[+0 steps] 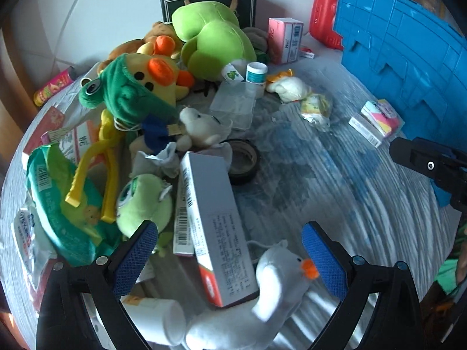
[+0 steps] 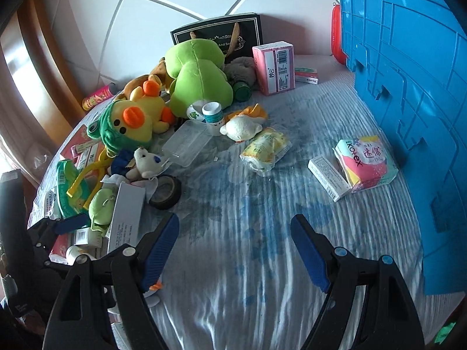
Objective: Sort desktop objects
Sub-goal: 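Grasp the white medicine box with the left tool while the right tool grasps the yellow snack bag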
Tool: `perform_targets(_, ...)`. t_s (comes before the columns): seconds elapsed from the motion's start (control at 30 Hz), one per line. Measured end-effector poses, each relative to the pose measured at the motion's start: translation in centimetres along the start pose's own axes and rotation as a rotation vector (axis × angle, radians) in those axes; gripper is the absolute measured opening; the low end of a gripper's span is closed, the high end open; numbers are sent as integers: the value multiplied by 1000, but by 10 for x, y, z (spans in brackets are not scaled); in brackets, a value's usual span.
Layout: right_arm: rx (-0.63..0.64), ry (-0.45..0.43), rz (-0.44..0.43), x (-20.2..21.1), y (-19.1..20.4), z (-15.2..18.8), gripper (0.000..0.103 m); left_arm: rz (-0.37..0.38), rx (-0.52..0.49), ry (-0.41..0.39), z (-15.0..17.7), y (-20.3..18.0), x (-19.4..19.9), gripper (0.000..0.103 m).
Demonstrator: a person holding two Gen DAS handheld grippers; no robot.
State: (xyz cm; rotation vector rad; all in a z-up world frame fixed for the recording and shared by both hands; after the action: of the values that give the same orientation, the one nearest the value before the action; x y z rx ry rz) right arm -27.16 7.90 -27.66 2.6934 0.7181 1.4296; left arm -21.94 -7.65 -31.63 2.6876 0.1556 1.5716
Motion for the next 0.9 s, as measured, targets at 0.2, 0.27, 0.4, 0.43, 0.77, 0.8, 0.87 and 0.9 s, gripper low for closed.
perform_targets(0.2,0,21,-11,-27,-29,-21,79,-37,22,64,-1,-10,-28,95)
perform_targets(0.27,0,28,-7,-42,-37,-33,79,-55,28,75,0,-10,-34,94)
perform_targets(0.4,-4,42,-10,-74,-50,-58,79,-91,21,81,2,-13,-38,91)
perform_targets(0.43,-7,49,-14,-82,-52,-63,79,-98,16,78,2,-14,-37,90)
perform_targets(0.77,-18,190,91,-152,-56,-72,52,-95,-25,59,9,-14,-32,84)
perform_targets(0.8,-21,184,92,-153,-56,-73,49,-96,-34,57,10,-14,-31,84)
perform_targets(0.87,-23,178,68,-152,-56,-73,35,-109,-50,53,11,-17,-32,84)
perform_targets(0.9,-33,176,48,-149,-57,-72,32,-116,-57,51,12,-18,-32,85)
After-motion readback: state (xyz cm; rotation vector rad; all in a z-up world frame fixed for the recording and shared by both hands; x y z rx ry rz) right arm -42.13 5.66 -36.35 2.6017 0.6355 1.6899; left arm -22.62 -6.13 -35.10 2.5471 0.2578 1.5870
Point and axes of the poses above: each gripper's, at about its wrist camera, not at the fingertips, and x roughly against the way its jaws point, y to its left, z to its underside, the point moved 5 cm from there along -x, roughly the way its jaws point, and after that the axes turned 5 degrees about -z, right-handed, at the moved point
